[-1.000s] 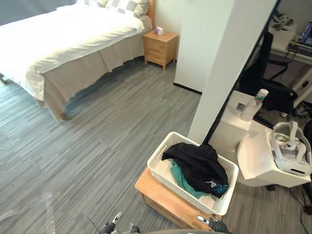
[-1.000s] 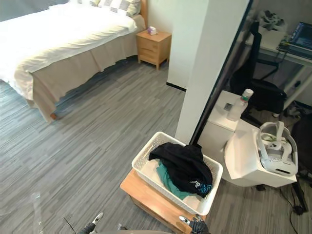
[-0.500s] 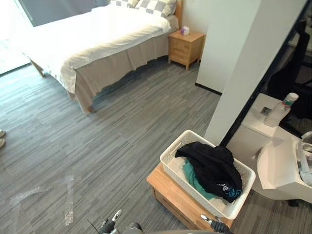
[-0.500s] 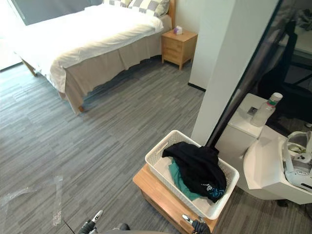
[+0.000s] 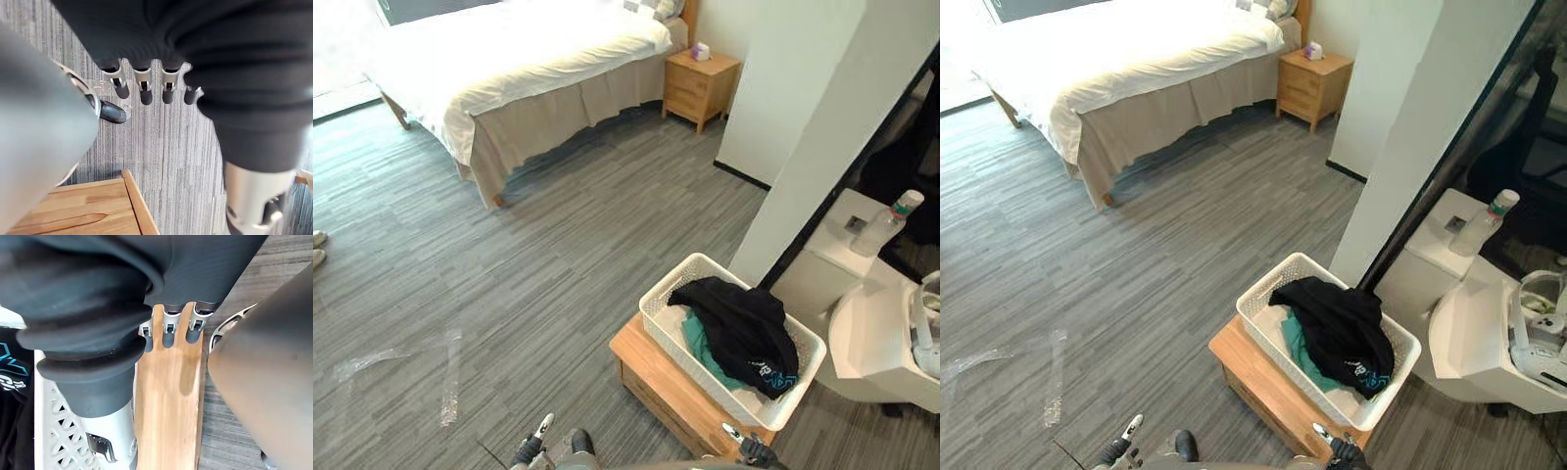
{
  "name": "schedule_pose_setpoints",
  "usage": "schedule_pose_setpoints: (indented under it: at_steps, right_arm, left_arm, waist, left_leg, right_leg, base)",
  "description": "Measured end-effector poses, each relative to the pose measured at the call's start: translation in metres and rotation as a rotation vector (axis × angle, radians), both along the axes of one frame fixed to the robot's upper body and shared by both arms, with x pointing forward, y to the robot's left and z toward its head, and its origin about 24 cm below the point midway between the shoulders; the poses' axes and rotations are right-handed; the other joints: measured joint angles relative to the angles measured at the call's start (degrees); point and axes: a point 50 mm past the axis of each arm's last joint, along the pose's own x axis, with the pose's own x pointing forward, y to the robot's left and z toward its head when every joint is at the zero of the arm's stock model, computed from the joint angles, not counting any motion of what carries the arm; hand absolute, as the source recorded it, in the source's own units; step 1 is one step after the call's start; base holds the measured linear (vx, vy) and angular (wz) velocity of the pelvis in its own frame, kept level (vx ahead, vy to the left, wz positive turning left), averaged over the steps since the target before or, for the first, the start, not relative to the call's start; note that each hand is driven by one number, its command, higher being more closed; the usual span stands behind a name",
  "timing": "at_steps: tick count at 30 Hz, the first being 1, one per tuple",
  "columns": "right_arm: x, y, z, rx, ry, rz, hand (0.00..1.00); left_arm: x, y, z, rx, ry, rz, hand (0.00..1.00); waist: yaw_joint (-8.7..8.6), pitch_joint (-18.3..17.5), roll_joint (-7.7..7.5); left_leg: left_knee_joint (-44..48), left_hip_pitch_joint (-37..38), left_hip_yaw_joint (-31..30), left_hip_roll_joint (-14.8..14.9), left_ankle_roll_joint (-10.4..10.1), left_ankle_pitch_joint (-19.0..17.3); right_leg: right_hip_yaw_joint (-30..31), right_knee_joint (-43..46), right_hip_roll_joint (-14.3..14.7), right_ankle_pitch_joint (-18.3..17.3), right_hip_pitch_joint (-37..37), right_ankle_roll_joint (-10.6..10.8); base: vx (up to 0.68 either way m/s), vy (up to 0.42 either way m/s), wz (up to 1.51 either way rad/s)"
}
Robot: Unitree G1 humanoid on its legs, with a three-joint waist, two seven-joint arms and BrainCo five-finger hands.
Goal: Tidy the bed and pick cloth on bed and put in laundry
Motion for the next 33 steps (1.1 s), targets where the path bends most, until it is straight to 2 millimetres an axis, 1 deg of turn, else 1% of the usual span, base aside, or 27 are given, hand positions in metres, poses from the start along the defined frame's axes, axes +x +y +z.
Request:
schedule_pose_setpoints:
  at_steps: [1,2,3,4,5,6,7,8,9,10,15,16,17,19,20,22,23,24,25,26,27,28,29,30,31,32,33]
  right_arm:
    - [-0.001,0.000,0.000,0.004,0.005,0.000,0.00]
    - [-0.002,0.000,-0.001,0.010,0.015,0.002,0.00]
    - [-0.003,0.001,-0.002,0.020,0.026,0.004,0.00]
    - [-0.004,0.002,-0.002,0.023,0.029,0.005,0.00]
    - [-0.001,-0.002,-0.001,0.017,0.023,0.008,0.00]
    - [-0.001,-0.005,-0.001,0.014,0.027,0.010,0.00]
    - [-0.001,-0.008,-0.001,0.009,0.031,0.012,0.00]
    - [-0.004,-0.013,-0.001,0.004,0.044,0.016,0.00]
    - [-0.005,-0.015,-0.001,0.007,0.050,0.018,0.00]
    - [-0.006,-0.015,-0.001,0.008,0.053,0.019,0.00]
    - [-0.007,-0.013,-0.002,0.014,0.056,0.028,0.00]
    - [-0.007,-0.012,-0.002,0.018,0.058,0.030,0.00]
    - [-0.006,-0.010,-0.002,0.019,0.058,0.042,0.00]
    - [-0.003,-0.006,-0.002,0.020,0.056,0.079,0.00]
    - [-0.003,-0.005,-0.002,0.018,0.056,0.088,0.00]
    - [0.000,-0.003,-0.002,0.014,0.056,0.113,0.00]
    - [0.002,-0.002,-0.002,0.017,0.054,0.123,0.00]
    - [0.001,-0.002,-0.002,0.023,0.055,0.129,0.00]
    - [-0.004,-0.003,-0.004,0.032,0.075,0.125,0.00]
    - [-0.007,-0.001,-0.005,0.045,0.092,0.129,0.00]
    - [-0.010,-0.005,-0.005,0.041,0.094,0.129,0.00]
    - [-0.013,-0.010,-0.005,0.029,0.102,0.127,0.00]
    - [-0.016,-0.020,-0.004,0.009,0.117,0.129,0.00]
    - [-0.017,-0.022,-0.004,0.006,0.123,0.133,0.00]
    - [-0.015,-0.020,-0.004,0.012,0.120,0.140,0.00]
    - [-0.011,-0.013,-0.005,0.029,0.110,0.159,0.00]
    - [-0.008,-0.014,-0.004,0.031,0.109,0.163,0.00]
  left_arm:
    - [-0.001,0.000,0.000,-0.001,0.008,0.002,0.00]
    - [-0.001,0.000,-0.001,-0.003,0.014,0.002,0.00]
    - [0.000,-0.001,-0.001,-0.004,0.017,0.000,0.00]
    - [-0.001,-0.001,-0.001,-0.004,0.019,0.000,0.00]
    - [-0.002,-0.004,-0.002,-0.015,0.033,-0.013,0.00]
    - [-0.008,-0.008,-0.004,-0.029,0.062,-0.028,0.00]
    - [-0.009,-0.009,-0.005,-0.034,0.068,-0.029,0.00]
    - [-0.010,-0.013,-0.006,-0.044,0.074,-0.036,0.00]
    - [-0.010,-0.015,-0.006,-0.046,0.077,-0.046,0.00]
    - [-0.011,-0.016,-0.006,-0.050,0.079,-0.048,0.00]
    - [-0.011,-0.016,-0.006,-0.056,0.073,-0.053,0.00]
    - [-0.011,-0.015,-0.006,-0.052,0.067,-0.065,0.00]
    - [-0.010,-0.014,-0.005,-0.044,0.063,-0.075,0.00]
    - [-0.009,-0.013,-0.004,-0.036,0.056,-0.079,0.00]
    - [-0.009,-0.012,-0.004,-0.034,0.055,-0.081,0.00]
    - [-0.007,-0.009,-0.003,-0.019,0.053,-0.100,0.00]
    - [-0.001,-0.003,-0.001,0.004,0.048,-0.136,0.00]
    - [0.003,-0.002,0.000,0.009,0.042,-0.147,0.00]
    - [0.008,-0.005,0.000,-0.002,0.034,-0.156,0.00]
    - [0.008,-0.001,0.000,0.005,0.044,-0.168,0.00]
    - [0.008,-0.004,0.000,0.002,0.051,-0.205,0.00]
    - [0.009,-0.006,0.000,-0.003,0.045,-0.236,0.00]
    - [0.009,-0.014,-0.001,-0.028,0.033,-0.259,0.00]
    - [0.009,-0.014,-0.001,-0.026,0.030,-0.272,0.00]
    - [0.009,-0.014,-0.001,-0.026,0.029,-0.279,0.00]
    - [0.008,-0.011,-0.001,-0.025,0.029,-0.301,0.00]
    - [0.005,-0.011,-0.002,-0.029,0.041,-0.305,0.00]
  waist:
    - [0.17,0.0,0.00]
    - [0.69,-0.1,0.08]
    - [1.19,-0.2,-0.07]
    - [1.33,-0.3,-0.09]
    - [1.32,-0.5,0.37]
    - [0.91,-0.7,1.46]
    - [0.80,-0.8,1.97]
    - [0.84,-0.9,2.18]
    - [0.89,-1.3,2.77]
    - [0.90,-1.4,2.87]
    - [1.03,-1.7,2.60]
    - [1.01,-1.8,2.20]
    - [0.96,-2.0,1.96]
    - [1.03,-2.1,1.49]
    - [1.03,-2.3,1.60]
    - [0.63,-2.5,1.09]
    - [-0.87,-2.7,0.20]
    - [-1.36,-2.6,0.05]
    - [-2.03,-2.7,0.46]
    - [-2.16,-2.9,-0.51]
    - [-3.00,-2.6,-0.77]
    - [-3.27,-2.6,-0.01]
    - [-3.04,-2.4,1.77]
    - [-2.67,-2.3,3.15]
    - [-2.59,-1.9,2.82]
    - [-2.53,-1.2,2.33]
    - [-2.00,-1.2,2.21]
  left_leg:
    - [0.0,-0.1,0.1,0.0,0.0,0.0]
    - [0.0,-0.4,0.5,0.0,0.0,0.0]
    - [0.0,-0.6,1.4,-0.2,0.0,0.0]
    - [0.0,-1.1,1.8,-0.4,0.0,0.0]
    - [0.0,-1.6,2.5,0.0,-0.1,0.1]
    - [0.0,-1.8,2.7,0.4,-0.1,0.1]
    - [0.0,-1.8,2.7,0.4,-0.1,0.1]
    - [0.0,-1.7,2.9,0.4,0.0,0.1]
    - [0.0,-1.2,2.9,0.3,-0.1,0.1]
    - [0.0,-1.0,2.9,0.3,-0.1,0.1]
    - [0.1,-0.7,3.0,-0.2,-0.2,0.5]
    - [0.4,-0.5,3.0,-0.5,-0.1,0.5]
    - [0.5,-0.4,2.8,-0.9,0.4,1.0]
    - [0.5,-0.5,2.7,-1.5,0.6,1.4]
    - [0.5,-0.7,2.6,-1.7,0.8,1.5]
    - [0.5,-2.2,2.8,-2.3,2.6,2.8]
    - [0.3,-4.8,4.0,-3.4,6.0,5.5]
    - [0.3,-5.9,5.2,-3.8,7.4,6.1]
    - [0.4,-6.5,13.1,-4.2,12.5,-0.2]
    - [0.1,-5.7,19.0,-4.3,11.2,-3.6]
    - [0.4,-4.4,22.9,-4.5,11.1,-3.7]
    - [0.4,-4.2,22.9,-4.4,10.2,-2.2]
    - [0.4,-3.5,21.2,-3.9,9.0,1.6]
    - [0.0,-3.3,18.7,-4.2,9.3,1.4]
    - [0.0,-3.3,17.8,-4.6,9.3,1.4]
    - [0.0,-3.2,15.7,-5.6,8.9,1.1]
    - [0.0,-3.3,14.9,-6.1,8.9,1.1]
  right_leg:
    - [0.0,-1.3,0.1,0.0,0.3,0.0]
    - [0.6,-5.2,0.5,-0.2,1.3,0.3]
    - [1.9,-9.8,0.7,-0.7,2.4,1.2]
    - [2.6,-11.8,0.7,-1.0,2.6,2.4]
    - [3.2,-14.6,1.3,0.6,2.7,4.6]
    - [3.7,-15.9,1.7,1.4,2.8,4.6]
    - [3.9,-16.3,1.9,1.6,2.8,4.5]
    - [4.2,-16.6,1.9,1.7,2.9,4.6]
    - [4.4,-16.9,1.8,1.8,3.3,4.6]
    - [4.4,-16.9,1.7,1.7,3.5,4.6]
    - [3.9,-17.5,1.2,1.5,4.3,5.2]
    - [3.2,-17.3,0.7,1.3,4.6,5.9]
    - [2.5,-17.3,0.3,1.2,5.0,6.1]
    - [1.0,-17.3,-0.4,1.2,5.4,6.2]
    - [0.2,-17.3,-0.5,1.2,5.4,6.2]
    - [-3.4,-17.2,-0.9,1.2,5.5,6.2]
    - [-7.9,-17.1,-1.2,1.3,6.1,6.0]
    - [-10.1,-17.0,-1.3,1.4,6.4,5.8]
    - [-14.3,-17.3,-1.3,1.4,7.1,5.9]
    - [-16.7,-17.5,-1.7,1.1,8.7,6.2]
    - [-20.0,-16.2,-2.3,1.2,9.8,6.0]
    - [-21.0,-14.9,-2.3,1.0,10.4,5.7]
    - [-21.0,-10.9,-2.5,0.1,10.6,4.2]
    - [-19.1,-11.3,-1.8,-2.9,10.6,2.7]
    - [-18.6,-13.0,-1.1,-3.0,10.4,2.5]
    - [-18.1,-14.1,-0.5,-3.4,10.9,2.1]
    - [-17.8,-14.2,-0.6,-3.6,11.3,2.3]
  base:
    - [-0.05,-0.009,-0.13]
    - [-0.04,-0.010,-0.28]
    - [-0.04,-0.016,-0.35]
    - [-0.05,-0.021,-0.41]
    - [-0.08,-0.016,-0.32]
    - [-0.08,-0.004,-0.27]
    - [-0.04,0.005,-0.17]
    - [0.01,0.008,-0.12]
    - [0.02,0.005,-0.10]
    - [0.04,0.003,-0.07]
    - [0.07,-0.015,0.01]
    - [0.11,-0.019,0.16]
    - [0.10,-0.019,0.16]
    - [0.11,-0.024,0.15]
    - [0.10,-0.030,0.28]
    - [0.04,-0.027,0.68]
    - [-0.01,-0.019,1.19]
    - [-0.05,0.059,1.63]
    - [-0.05,0.099,1.36]
    - [-0.01,0.122,1.83]
    - [0.04,0.077,1.60]
    - [0.05,0.062,1.66]
    - [0.00,0.029,1.24]
    - [-0.01,0.001,1.08]
    - [-0.09,-0.033,1.06]
    - [-0.10,-0.015,0.84]
    - [-0.12,-0.007,0.68]
